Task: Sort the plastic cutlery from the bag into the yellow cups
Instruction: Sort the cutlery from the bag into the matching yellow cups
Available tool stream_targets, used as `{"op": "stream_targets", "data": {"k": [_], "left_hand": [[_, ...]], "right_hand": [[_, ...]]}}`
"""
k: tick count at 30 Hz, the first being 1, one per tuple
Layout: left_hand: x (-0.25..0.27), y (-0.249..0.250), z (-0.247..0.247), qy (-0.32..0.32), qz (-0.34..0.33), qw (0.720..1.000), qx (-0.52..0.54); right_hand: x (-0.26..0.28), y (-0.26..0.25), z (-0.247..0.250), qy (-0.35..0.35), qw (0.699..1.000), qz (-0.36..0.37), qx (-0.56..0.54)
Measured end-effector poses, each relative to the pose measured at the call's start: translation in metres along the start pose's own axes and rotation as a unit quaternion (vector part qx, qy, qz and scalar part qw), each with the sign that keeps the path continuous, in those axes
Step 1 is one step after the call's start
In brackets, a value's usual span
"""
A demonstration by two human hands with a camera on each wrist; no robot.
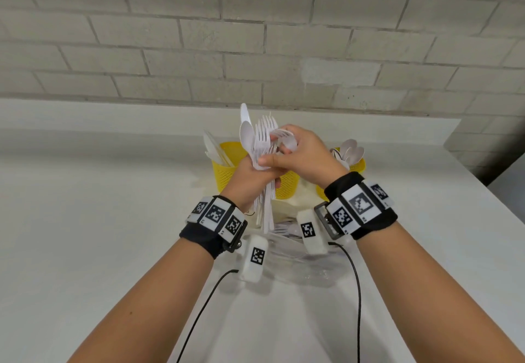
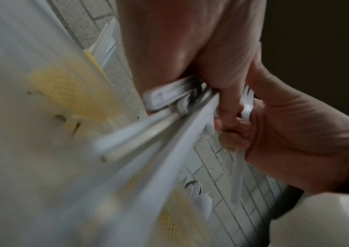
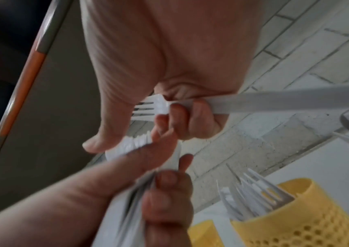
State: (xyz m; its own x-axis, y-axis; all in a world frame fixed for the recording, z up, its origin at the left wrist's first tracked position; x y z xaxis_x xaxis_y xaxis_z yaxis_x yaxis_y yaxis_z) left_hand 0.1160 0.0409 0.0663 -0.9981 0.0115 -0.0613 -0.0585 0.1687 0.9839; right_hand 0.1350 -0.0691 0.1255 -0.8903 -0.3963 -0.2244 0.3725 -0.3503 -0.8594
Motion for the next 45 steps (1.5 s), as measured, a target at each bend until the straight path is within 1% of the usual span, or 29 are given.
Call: {"op": "stream_targets", "data": {"k": [3, 5, 9, 13, 15, 18, 21, 23, 25, 28, 30, 34, 36, 39, 41, 43, 45], "left_hand": [[0.000, 0.002, -0.002, 0.003, -0.008, 1.000, -0.024], [0.000, 0.002, -0.002, 0.002, -0.007, 0.999, -0.032], [0.002, 0.000, 0.003, -0.003, 0.005, 1.000, -0.019], [0.005, -0.005, 0.005, -0.024, 0.020, 0.999, -0.022], [0.006, -0.007, 0.004, -0.022, 0.027, 0.999, -0.008], [0.005, -0.005, 0.000, -0.018, 0.026, 0.999, -0.002], [0.001, -0.004, -0.002, -0.007, 0.026, 0.999, -0.032], [0.001, -0.004, -0.004, -0.002, 0.023, 0.999, -0.044], [0.002, -0.004, -0.005, -0.010, 0.019, 0.999, -0.041], [0.004, -0.006, -0.002, -0.013, 0.013, 0.999, -0.037], [0.005, -0.009, 0.000, -0.011, 0.008, 0.999, -0.031], [0.004, -0.010, 0.003, 0.011, 0.013, 1.000, -0.008], [0.003, -0.010, 0.006, 0.026, 0.011, 1.000, 0.002], [0.001, -0.009, 0.017, 0.067, 0.014, 0.997, 0.023], [0.000, -0.009, 0.025, 0.084, 0.011, 0.996, 0.026], [-0.001, -0.006, 0.031, 0.087, 0.005, 0.996, 0.033], [-0.001, -0.005, 0.033, 0.086, 0.004, 0.996, 0.036]], "right_hand": [[-0.001, 0.006, -0.008, 0.015, 0.999, 0.009, 0.027], [-0.002, 0.008, -0.010, 0.019, 1.000, 0.002, 0.017], [0.000, 0.007, -0.007, 0.036, 0.997, -0.015, -0.073], [0.001, 0.000, 0.007, 0.089, 0.981, -0.005, -0.175], [0.001, -0.003, 0.013, 0.108, 0.973, -0.002, -0.205], [0.002, -0.006, 0.012, 0.095, 0.970, 0.007, -0.226], [0.001, -0.007, 0.006, 0.077, 0.972, 0.011, -0.224], [-0.002, -0.006, 0.005, 0.083, 0.973, 0.015, -0.216], [-0.006, -0.004, 0.007, 0.115, 0.964, 0.017, -0.239], [-0.012, -0.001, 0.018, 0.179, 0.932, 0.010, -0.315], [-0.016, 0.001, 0.025, 0.203, 0.922, -0.004, -0.331], [-0.028, 0.002, 0.024, 0.193, 0.914, -0.005, -0.357], [-0.034, -0.001, 0.030, 0.200, 0.904, 0.010, -0.377], [-0.045, -0.014, 0.049, 0.215, 0.892, 0.044, -0.395], [-0.052, -0.022, 0.060, 0.217, 0.892, 0.064, -0.391], [-0.059, -0.024, 0.065, 0.223, 0.890, 0.073, -0.390], [-0.065, -0.021, 0.065, 0.242, 0.896, 0.081, -0.363]]}}
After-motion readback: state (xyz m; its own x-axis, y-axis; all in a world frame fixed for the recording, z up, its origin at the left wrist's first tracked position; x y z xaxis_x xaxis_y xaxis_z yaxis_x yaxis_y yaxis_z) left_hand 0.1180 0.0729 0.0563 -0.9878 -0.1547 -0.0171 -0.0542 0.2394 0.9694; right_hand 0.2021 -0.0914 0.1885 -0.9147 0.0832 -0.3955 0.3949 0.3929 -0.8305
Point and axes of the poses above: each hand's wrist, its own x-axis away from the middle knuckle, its own z-axis out of the back of the hand, y = z × x, the point moved 3 cm from there along -x, towards the middle knuckle, and after that the axes turned 2 degrees about z, right-handed, at the moved point
